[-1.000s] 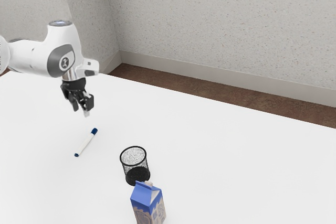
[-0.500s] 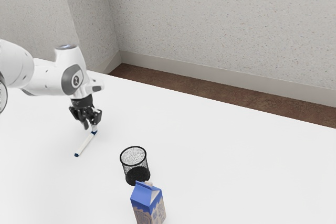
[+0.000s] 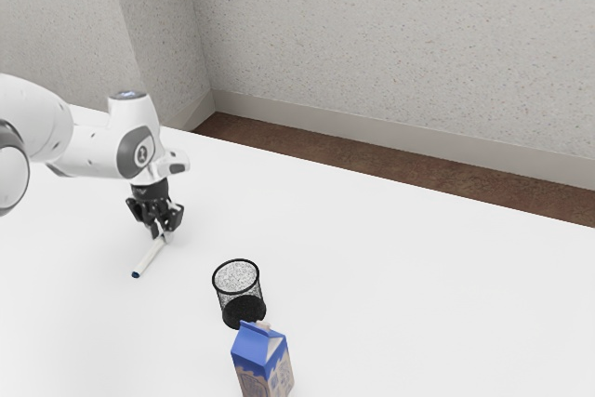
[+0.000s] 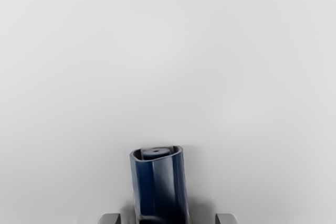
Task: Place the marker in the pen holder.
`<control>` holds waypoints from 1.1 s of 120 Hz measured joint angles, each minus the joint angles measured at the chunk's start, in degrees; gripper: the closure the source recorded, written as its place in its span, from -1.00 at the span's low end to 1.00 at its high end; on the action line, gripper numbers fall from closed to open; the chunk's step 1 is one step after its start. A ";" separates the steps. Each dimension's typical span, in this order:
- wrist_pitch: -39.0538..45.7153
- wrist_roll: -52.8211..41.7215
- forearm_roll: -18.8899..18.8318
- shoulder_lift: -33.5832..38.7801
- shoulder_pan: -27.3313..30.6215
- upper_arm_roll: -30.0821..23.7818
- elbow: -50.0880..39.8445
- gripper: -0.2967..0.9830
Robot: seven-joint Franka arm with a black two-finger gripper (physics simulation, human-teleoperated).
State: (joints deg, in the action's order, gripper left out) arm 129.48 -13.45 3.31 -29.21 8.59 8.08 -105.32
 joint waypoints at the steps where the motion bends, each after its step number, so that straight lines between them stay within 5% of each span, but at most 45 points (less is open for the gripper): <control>1: 0.00 0.02 0.00 -0.03 0.00 0.00 0.00 0.27; 48: 0.16 0.89 -0.60 0.02 0.34 0.01 0.26 0.60; 68: -1.22 1.61 -1.17 10.14 -1.94 -0.70 -1.50 0.66; 87: -3.56 2.27 -1.06 20.24 -5.80 -6.97 -2.99 0.69; 132: -6.64 3.43 0.38 22.39 -14.55 -8.19 -4.97 0.69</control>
State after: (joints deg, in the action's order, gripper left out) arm 122.84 -10.02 3.69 -6.82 -5.96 -0.10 -110.29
